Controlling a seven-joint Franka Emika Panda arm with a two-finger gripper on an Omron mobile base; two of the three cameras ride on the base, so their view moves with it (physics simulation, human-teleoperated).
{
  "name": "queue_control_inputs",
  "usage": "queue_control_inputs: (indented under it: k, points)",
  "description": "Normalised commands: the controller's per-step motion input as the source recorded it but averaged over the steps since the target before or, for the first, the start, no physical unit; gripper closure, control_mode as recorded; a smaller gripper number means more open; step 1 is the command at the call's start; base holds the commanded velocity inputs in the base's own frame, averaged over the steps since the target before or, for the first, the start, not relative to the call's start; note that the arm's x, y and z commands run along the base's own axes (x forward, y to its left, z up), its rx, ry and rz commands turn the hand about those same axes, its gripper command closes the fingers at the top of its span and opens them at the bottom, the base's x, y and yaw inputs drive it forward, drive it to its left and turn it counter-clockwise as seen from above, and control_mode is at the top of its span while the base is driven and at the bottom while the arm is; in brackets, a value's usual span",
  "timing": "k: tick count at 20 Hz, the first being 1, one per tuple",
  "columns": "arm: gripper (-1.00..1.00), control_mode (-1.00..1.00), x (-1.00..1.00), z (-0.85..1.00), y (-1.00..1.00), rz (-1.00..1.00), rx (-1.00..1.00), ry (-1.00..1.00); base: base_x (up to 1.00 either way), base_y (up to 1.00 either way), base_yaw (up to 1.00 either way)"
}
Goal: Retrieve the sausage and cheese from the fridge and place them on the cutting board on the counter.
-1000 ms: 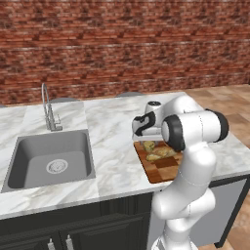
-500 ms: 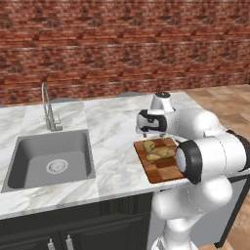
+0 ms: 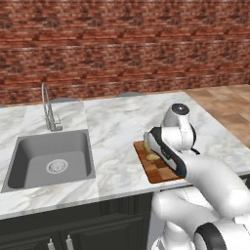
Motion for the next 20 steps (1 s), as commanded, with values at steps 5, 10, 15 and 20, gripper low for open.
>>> queue_control_inputs:
  k: [5,10,15,20]
  points:
    - [-1.0,-1.0,-0.94,0.75,0.0,0.0,0.0,-0.03,0.0,0.0,0.0]
    - [-1.0,-1.0,-0.81,0.7,0.0,0.0,0.0,0.0,0.0,0.0,0.0]
    - [-1.0,-1.0,-0.56,0.43,0.0,0.0,0.0,0.03,0.0,0.0,0.0]
    - [-1.0,-1.0,-0.03,0.04,0.0,0.0,0.0,0.0,0.0,0.0,0.0]
